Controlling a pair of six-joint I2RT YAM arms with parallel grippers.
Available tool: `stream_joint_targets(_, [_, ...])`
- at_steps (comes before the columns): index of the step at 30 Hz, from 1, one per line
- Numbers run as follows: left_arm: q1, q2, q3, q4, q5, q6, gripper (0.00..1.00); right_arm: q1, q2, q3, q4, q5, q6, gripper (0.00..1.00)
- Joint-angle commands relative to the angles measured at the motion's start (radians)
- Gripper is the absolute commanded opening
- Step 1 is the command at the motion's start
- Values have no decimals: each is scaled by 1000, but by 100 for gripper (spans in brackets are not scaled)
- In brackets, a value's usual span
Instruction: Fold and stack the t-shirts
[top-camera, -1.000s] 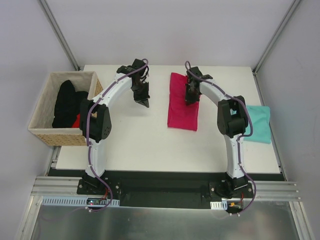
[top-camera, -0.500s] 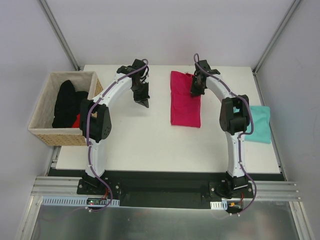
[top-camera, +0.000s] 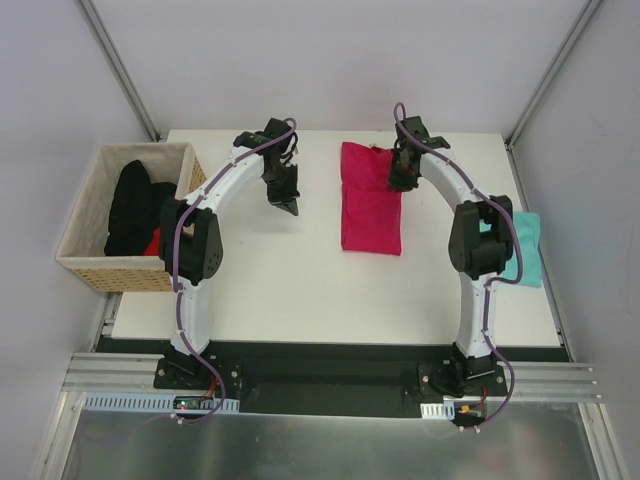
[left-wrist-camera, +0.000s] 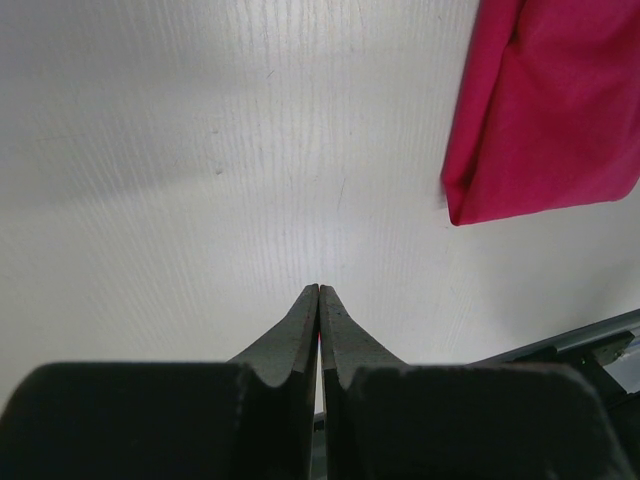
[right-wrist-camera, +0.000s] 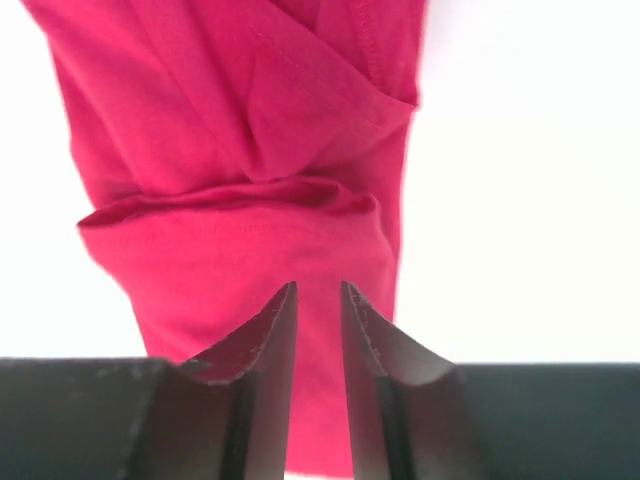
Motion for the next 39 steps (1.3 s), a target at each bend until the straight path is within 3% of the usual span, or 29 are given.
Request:
stream_joint_targets(1, [-1, -75, -1, -10, 15, 3, 0, 2, -183, -59, 8, 79, -4, 29])
stream_joint_targets(4, [-5, -107, -19, 6, 10, -3, 0, 2, -216, -116, 11, 87, 1, 37])
stream_joint_targets(7, [-8, -147, -47, 25, 6, -11, 0, 2, -217, -157, 13, 61, 3, 31])
stream_joint_targets(8, [-10, -157, -54, 31, 4, -16, 0, 0, -207, -162, 11, 55, 7, 17])
stream_joint_targets(10, [-11, -196, -79, 48, -2, -19, 0, 0, -191, -167, 5, 21, 13, 1])
stream_joint_targets(25, [-13, -415, -271, 109, -79, -42, 0, 0, -9, -76, 30, -183, 52, 1])
stream_joint_targets(39, [-13, -518, -321, 108, -118, -57, 0, 3, -4, -186, 73, -229, 133, 1])
